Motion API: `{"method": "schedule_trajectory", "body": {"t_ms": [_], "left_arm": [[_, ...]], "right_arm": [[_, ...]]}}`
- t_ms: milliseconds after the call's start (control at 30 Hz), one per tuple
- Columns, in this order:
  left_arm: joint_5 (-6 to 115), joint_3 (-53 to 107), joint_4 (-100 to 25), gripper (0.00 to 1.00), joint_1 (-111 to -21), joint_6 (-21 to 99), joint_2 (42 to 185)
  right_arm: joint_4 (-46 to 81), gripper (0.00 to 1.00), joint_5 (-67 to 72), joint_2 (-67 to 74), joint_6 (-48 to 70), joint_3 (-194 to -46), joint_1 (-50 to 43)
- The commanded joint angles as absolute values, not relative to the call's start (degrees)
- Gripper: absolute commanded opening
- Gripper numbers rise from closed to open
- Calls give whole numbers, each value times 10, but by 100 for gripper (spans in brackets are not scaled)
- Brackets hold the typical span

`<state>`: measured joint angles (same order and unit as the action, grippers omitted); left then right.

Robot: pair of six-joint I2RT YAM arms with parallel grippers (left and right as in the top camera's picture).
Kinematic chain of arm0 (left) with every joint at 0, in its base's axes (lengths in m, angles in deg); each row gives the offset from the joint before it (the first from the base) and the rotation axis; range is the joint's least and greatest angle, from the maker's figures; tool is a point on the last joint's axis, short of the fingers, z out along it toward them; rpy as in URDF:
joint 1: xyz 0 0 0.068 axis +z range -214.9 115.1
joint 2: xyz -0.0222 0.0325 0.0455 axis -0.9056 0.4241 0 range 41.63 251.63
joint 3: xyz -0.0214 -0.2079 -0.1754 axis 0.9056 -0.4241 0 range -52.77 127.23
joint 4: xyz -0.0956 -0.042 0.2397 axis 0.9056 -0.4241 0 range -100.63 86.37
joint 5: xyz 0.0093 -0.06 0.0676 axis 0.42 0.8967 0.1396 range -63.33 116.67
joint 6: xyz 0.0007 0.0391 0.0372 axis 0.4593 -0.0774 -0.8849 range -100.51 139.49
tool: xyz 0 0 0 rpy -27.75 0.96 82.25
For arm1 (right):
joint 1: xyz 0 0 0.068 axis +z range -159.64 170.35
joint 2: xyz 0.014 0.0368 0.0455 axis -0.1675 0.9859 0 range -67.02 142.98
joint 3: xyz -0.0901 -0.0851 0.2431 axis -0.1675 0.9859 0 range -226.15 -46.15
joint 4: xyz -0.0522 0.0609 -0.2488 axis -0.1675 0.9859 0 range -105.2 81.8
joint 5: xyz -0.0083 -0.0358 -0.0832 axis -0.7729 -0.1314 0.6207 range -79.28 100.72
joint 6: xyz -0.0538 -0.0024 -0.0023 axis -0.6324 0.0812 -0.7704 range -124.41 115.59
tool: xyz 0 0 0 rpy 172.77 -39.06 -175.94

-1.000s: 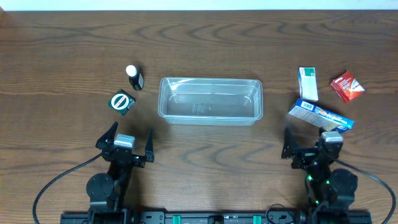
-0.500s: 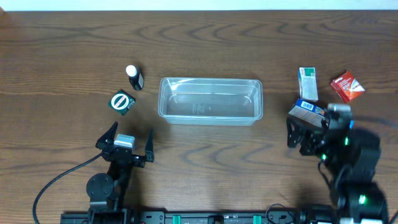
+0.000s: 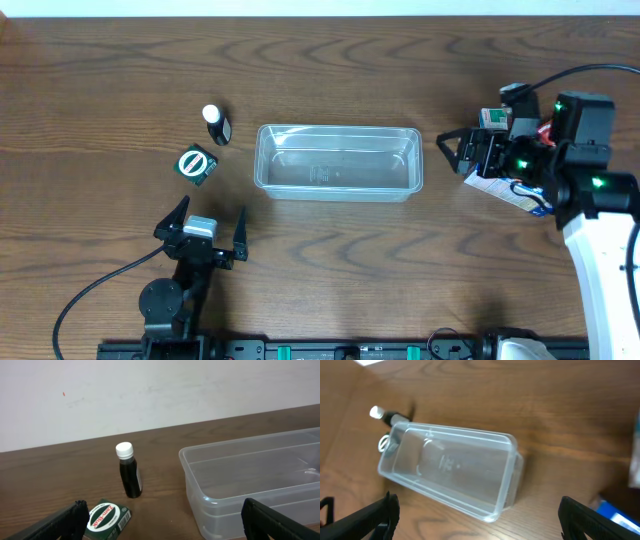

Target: Pack container

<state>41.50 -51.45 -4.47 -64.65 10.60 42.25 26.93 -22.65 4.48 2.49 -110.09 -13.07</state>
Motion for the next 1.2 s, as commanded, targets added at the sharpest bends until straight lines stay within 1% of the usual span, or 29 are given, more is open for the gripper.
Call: {"method": "schedule_trajectory", "body": {"t_ms": [0,167,233,333,400,433,500,567,667,733,833,900,967,1033,1067,1167], "left_arm": [[421,-525,-63,98,-648,103,419],[421,-525,-63,98,-648,103,419],[421,-525,-63,98,-648,103,419],[421,-525,-63,98,-648,103,419],[421,-525,-63,98,-648,103,419],[421,-525,-63,98,-648,103,419],[421,-525,-63,98,-648,103,419],[421,-525,-63,98,-648,103,419],[421,-525,-63,98,-648,103,419],[421,-525,-63,98,-648,103,419],[421,-525,-63,98,-648,103,419],[421,-525,-63,98,-648,103,419],[421,-525,-63,98,-648,103,419],[421,-525,-63,98,-648,103,419],[421,-525,-63,98,-648,103,419],[421,-525,-63,98,-648,103,419]], "right_arm": [[255,99,-273,45,24,-1110,-125],[186,99,-332,44,69,-1110,-133],[166,99,-325,45,94,-1110,-140],[189,98,-284,44,141,-1110,-154],[232,84,-241,44,180,-1110,-160],[260,81,-202,44,202,-1110,-160],[317,82,-117,43,245,-1110,-159],[371,88,-46,43,274,-1116,-159],[454,97,58,43,279,-1144,-159],[492,99,114,43,278,-1166,-159],[543,99,186,43,280,-1202,-160],[575,99,226,43,336,-1220,-160],[624,97,254,43,473,-1225,-160],[670,99,260,46,567,-1224,-160],[684,99,260,48,594,-1224,-160],[675,99,259,50,598,-1224,-160]]}}
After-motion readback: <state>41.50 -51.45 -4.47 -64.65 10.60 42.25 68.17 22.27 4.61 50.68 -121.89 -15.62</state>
